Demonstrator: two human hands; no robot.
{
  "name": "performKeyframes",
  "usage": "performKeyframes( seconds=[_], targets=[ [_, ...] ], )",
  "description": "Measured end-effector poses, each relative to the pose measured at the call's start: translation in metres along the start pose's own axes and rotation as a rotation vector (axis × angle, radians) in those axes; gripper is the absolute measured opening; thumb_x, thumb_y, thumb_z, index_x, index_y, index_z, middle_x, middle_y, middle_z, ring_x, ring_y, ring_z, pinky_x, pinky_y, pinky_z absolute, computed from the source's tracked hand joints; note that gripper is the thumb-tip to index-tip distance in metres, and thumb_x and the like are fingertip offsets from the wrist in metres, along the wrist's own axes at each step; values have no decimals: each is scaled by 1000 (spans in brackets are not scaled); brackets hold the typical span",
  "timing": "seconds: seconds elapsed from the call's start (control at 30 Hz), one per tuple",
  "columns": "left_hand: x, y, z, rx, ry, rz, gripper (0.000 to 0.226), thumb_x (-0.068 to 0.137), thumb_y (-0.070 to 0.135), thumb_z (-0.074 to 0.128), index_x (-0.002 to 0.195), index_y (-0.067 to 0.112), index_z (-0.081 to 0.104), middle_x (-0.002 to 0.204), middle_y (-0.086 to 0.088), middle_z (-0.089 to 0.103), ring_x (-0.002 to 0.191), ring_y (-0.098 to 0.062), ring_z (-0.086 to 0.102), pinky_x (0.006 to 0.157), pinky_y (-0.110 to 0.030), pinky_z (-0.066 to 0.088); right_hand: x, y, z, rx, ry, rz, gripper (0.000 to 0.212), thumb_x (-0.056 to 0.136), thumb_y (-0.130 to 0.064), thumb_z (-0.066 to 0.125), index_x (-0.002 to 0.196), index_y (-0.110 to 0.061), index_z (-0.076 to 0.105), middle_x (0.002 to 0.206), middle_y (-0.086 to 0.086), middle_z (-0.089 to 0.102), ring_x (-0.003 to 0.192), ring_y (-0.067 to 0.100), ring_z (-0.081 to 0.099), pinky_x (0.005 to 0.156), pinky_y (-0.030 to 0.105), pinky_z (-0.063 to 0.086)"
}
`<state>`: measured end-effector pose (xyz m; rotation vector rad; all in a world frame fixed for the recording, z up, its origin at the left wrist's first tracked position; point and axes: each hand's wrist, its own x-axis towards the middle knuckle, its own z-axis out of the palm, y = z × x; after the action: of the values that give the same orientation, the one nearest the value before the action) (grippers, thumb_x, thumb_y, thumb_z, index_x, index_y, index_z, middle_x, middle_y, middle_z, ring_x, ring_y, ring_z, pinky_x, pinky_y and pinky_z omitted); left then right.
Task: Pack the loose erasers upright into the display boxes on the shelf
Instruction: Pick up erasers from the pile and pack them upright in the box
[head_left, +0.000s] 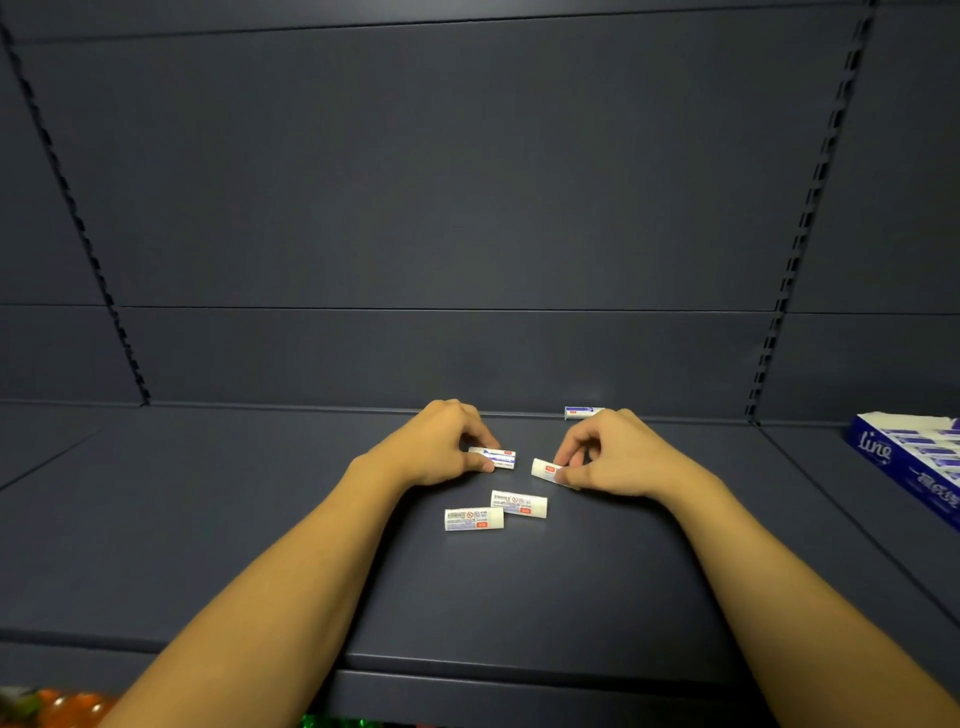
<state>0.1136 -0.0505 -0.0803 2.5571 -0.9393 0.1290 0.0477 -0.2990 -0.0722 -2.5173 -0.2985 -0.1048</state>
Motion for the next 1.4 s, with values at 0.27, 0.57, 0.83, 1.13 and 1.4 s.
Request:
performKeyframes(
  seconds=[0.27,0.57,0.83,1.13,1.4],
  targets=[
    [2,-2,3,73,17,44,25,92,37,67,115,30,74,109,13,63,107,-7,49,97,-27,41,-2,2,-2,-55,64,-129,9,77,-18,84,84,-21,80,72,-13,66,63,-11,56,59,5,39],
    [0,1,6,96,66,72,25,89,34,70,112,27,75,104,12,64,102,-7,49,93,-27,43,3,9,3,30,-19,-18,34,71,-18,89,94,-31,68,88,-14,67,58,5,41,58,13,36],
    [-1,4,6,136,97,96,25,88,32,69,111,27,76,99,8,62,98,-10,48,88,-28,44,2,11,2,-35,-15,-15,13,77,-31,85,86,-30,76,59,-30,60,57,-6,48,53,9,35],
    [3,5,1,167,25,35,28,88,38,68,114,30,74,108,8,64,106,-10,49,94,-29,46,5,-3,-13,-368,-8,44,24,76,-38,85,93,-24,77,82,-10,65,82,13,64,74,30,53],
    [0,11,-11,178,23,29,27,80,33,68,105,26,77,99,4,67,98,-12,55,86,-35,52,0,-18,-20,-601,27,73,23,77,-34,74,98,-23,75,98,0,62,87,23,63,70,30,51]
  ],
)
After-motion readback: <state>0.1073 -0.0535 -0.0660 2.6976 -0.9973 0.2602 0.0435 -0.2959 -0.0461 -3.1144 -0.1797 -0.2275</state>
